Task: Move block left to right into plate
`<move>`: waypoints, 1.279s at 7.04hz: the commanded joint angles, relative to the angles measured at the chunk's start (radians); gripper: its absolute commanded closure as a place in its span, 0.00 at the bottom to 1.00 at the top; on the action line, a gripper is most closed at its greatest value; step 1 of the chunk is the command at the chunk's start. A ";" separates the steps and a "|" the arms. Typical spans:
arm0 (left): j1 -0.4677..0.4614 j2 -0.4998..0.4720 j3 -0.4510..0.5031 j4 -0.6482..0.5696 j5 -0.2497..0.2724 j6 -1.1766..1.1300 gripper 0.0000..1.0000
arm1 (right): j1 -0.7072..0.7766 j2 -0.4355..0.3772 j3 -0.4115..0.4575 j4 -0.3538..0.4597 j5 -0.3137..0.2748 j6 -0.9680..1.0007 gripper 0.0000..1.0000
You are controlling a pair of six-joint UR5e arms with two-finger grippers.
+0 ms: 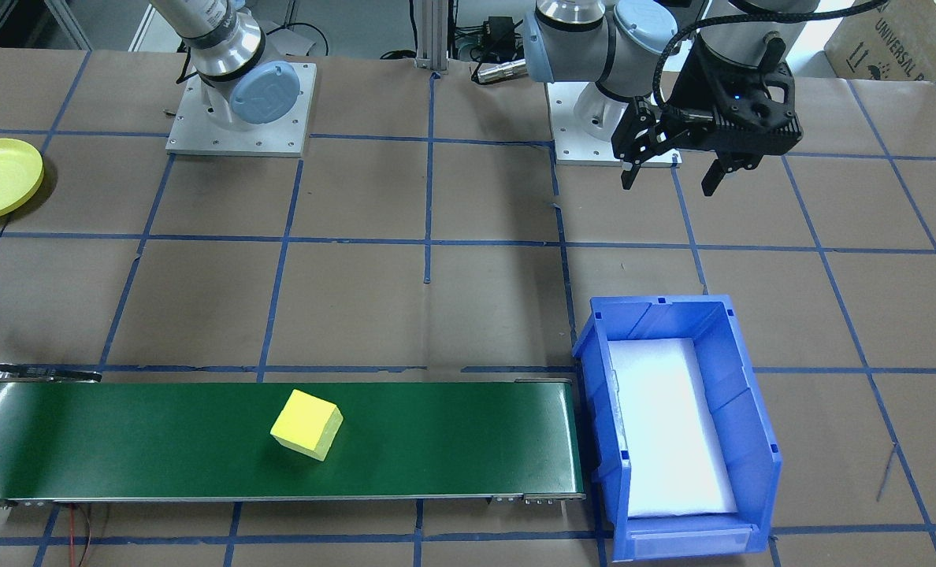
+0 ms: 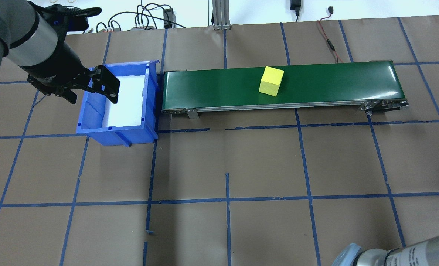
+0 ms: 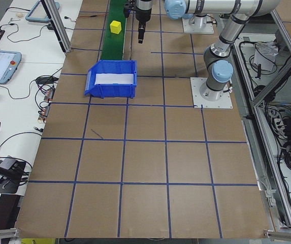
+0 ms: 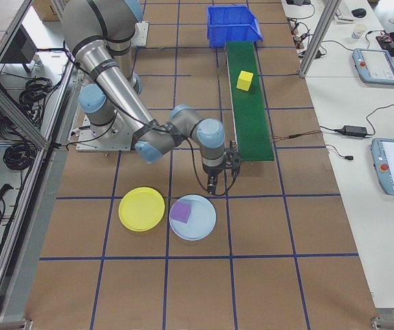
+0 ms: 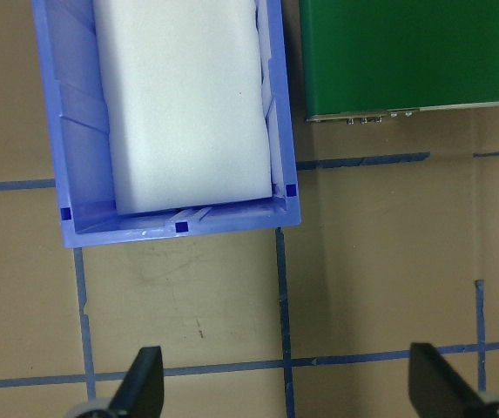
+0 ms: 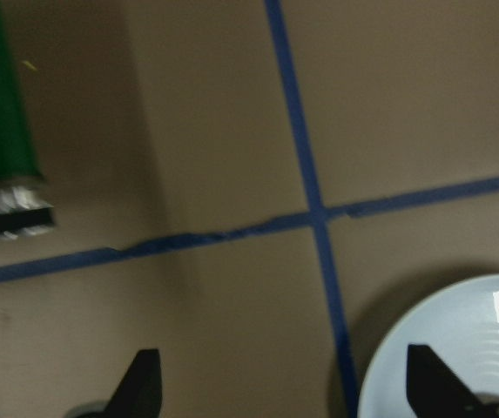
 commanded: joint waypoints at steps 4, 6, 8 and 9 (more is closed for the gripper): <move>0.000 0.000 0.000 -0.001 0.000 0.000 0.00 | 0.383 0.074 -0.208 0.141 0.189 0.560 0.00; 0.000 0.000 0.000 -0.001 0.000 0.000 0.00 | 0.461 0.106 -0.201 0.136 0.261 0.686 0.00; 0.000 0.000 0.000 -0.001 0.000 0.000 0.00 | 0.483 0.122 -0.195 0.085 0.268 0.714 0.00; 0.000 0.000 0.000 -0.001 0.000 0.000 0.00 | 0.504 0.132 -0.196 0.081 0.281 0.752 0.00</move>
